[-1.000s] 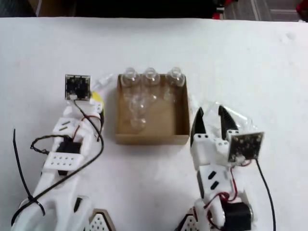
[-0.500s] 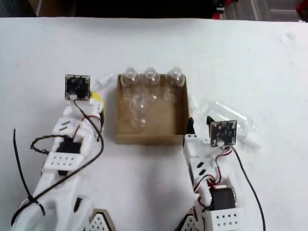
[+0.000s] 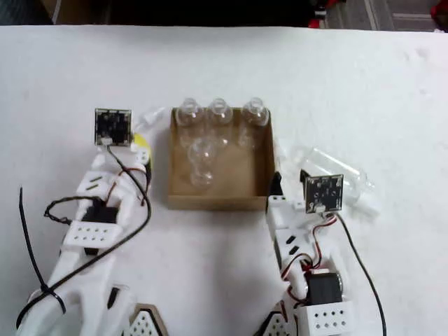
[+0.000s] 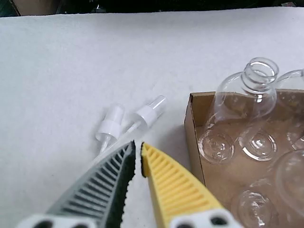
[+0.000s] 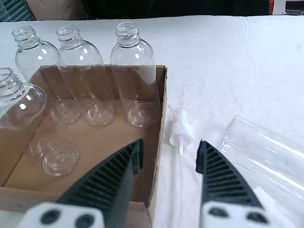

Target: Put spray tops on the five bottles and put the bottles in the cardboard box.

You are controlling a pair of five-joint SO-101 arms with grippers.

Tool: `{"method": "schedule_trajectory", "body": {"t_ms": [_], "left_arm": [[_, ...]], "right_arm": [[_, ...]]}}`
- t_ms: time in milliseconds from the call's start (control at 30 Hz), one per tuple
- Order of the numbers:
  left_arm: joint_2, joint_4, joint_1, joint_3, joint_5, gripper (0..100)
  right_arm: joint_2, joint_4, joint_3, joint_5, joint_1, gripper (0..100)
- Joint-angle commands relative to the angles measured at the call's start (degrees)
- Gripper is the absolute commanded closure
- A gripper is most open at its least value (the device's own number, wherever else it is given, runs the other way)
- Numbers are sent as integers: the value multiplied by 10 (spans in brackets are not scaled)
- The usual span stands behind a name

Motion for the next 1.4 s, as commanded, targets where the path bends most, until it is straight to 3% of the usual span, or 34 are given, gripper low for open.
{"method": "schedule_trajectory", "body": {"t_ms": [0,167,367,1367], "left_arm": [[-1,-14,4,-2,-6,976],[0,-14,4,-1,-6,976],[-2,-17,4,-1,-6,976],[-1,-15,5,-1,-6,976]], "right_arm": [[-4,48,5,0,2,833],[-4,110,5,0,7,836],[-6,342,4,-3,7,834],[-4,327,4,-1,7,836]]}}
